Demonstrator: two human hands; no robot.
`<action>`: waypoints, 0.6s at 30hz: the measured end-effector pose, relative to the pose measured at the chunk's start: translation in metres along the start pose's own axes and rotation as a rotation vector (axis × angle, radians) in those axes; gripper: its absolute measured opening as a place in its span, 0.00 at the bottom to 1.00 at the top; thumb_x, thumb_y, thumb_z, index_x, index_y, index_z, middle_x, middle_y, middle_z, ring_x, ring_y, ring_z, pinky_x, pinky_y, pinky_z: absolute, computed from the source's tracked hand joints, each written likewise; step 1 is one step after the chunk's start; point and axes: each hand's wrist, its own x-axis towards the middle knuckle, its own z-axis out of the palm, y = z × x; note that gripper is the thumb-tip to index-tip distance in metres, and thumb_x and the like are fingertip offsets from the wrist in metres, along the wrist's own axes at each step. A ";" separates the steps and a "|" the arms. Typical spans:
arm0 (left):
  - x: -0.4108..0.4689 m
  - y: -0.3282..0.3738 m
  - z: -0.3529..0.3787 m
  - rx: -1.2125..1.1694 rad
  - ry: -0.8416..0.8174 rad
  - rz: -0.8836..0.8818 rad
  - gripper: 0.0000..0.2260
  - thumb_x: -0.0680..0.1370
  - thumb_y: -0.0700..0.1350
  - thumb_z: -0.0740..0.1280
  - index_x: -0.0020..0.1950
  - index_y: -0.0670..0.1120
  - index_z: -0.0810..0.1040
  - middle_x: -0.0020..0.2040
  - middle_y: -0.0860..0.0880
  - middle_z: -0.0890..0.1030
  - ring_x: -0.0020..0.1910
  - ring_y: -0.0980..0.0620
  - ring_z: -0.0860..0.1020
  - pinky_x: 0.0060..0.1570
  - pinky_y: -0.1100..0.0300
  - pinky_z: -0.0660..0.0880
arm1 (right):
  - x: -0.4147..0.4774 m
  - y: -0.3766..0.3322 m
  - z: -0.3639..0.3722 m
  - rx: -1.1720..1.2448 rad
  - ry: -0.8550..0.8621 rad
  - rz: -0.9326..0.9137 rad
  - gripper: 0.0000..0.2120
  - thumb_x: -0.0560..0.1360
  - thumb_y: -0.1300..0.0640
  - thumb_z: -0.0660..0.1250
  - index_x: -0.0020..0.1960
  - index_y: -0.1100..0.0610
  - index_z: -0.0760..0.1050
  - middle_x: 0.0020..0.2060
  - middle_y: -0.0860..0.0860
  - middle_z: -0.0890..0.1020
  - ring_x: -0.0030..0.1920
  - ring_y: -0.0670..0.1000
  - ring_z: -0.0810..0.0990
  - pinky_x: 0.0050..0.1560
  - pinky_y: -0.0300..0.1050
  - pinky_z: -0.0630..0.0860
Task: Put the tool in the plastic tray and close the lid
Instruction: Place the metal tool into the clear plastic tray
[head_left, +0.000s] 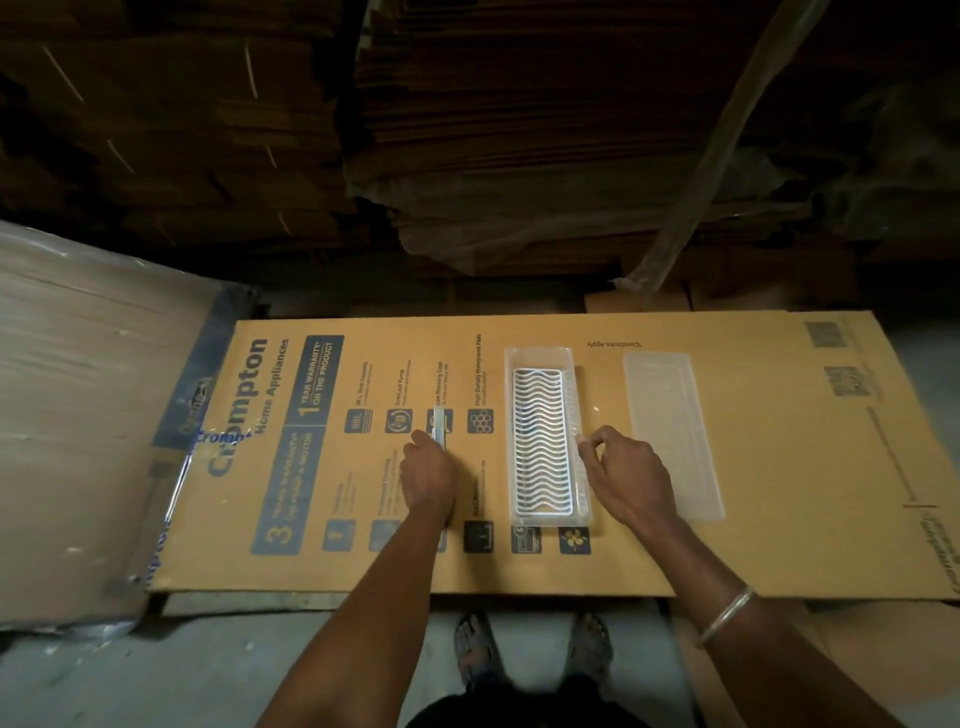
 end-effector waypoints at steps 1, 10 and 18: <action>0.001 0.000 0.001 -0.011 0.001 -0.016 0.13 0.81 0.37 0.60 0.66 0.37 0.68 0.61 0.35 0.79 0.58 0.33 0.81 0.56 0.42 0.79 | 0.001 0.000 0.000 0.003 -0.002 0.002 0.19 0.83 0.40 0.58 0.55 0.52 0.79 0.36 0.52 0.84 0.43 0.57 0.84 0.41 0.48 0.76; 0.004 -0.006 0.005 0.061 -0.026 0.028 0.11 0.84 0.39 0.59 0.64 0.38 0.72 0.63 0.36 0.76 0.57 0.36 0.81 0.54 0.43 0.79 | 0.008 -0.003 0.006 0.002 -0.009 -0.004 0.19 0.83 0.39 0.56 0.55 0.51 0.78 0.36 0.50 0.84 0.43 0.55 0.84 0.43 0.50 0.80; -0.004 0.006 -0.021 -0.351 -0.074 -0.008 0.10 0.81 0.48 0.68 0.61 0.49 0.76 0.45 0.43 0.87 0.41 0.41 0.83 0.39 0.52 0.77 | 0.017 0.002 0.002 -0.001 0.020 -0.006 0.18 0.83 0.39 0.57 0.53 0.51 0.78 0.28 0.45 0.75 0.35 0.53 0.80 0.34 0.45 0.72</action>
